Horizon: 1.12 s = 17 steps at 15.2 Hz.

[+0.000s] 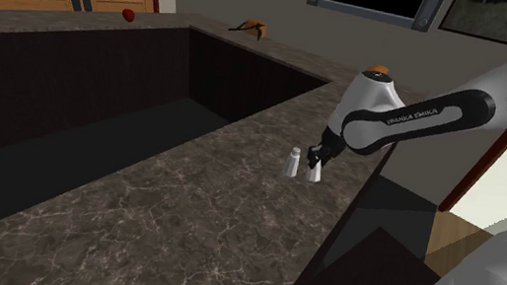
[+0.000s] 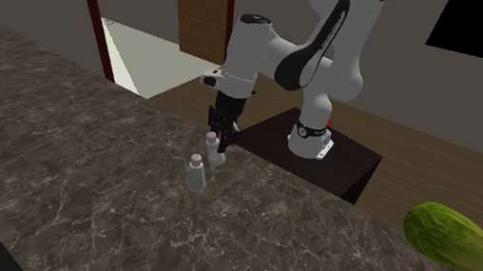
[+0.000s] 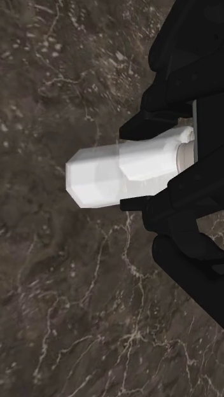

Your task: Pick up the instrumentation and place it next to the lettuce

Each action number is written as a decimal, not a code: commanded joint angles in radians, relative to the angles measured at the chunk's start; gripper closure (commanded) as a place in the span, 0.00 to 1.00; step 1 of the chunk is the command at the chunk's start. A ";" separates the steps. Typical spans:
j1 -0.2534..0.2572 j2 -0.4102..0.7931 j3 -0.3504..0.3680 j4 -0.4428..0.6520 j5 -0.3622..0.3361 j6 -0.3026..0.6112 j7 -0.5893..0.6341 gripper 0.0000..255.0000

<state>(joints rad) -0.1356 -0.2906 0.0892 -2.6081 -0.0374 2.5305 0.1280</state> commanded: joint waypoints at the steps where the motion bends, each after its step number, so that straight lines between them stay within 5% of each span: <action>1: 0.002 -0.021 -0.001 0.011 0.004 -0.032 -0.002 1.00; 17: 0.010 -0.131 -0.010 0.144 0.019 -0.275 -0.022 1.00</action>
<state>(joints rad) -0.1263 -0.4170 0.0791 -2.4760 -0.0186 2.2724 0.1070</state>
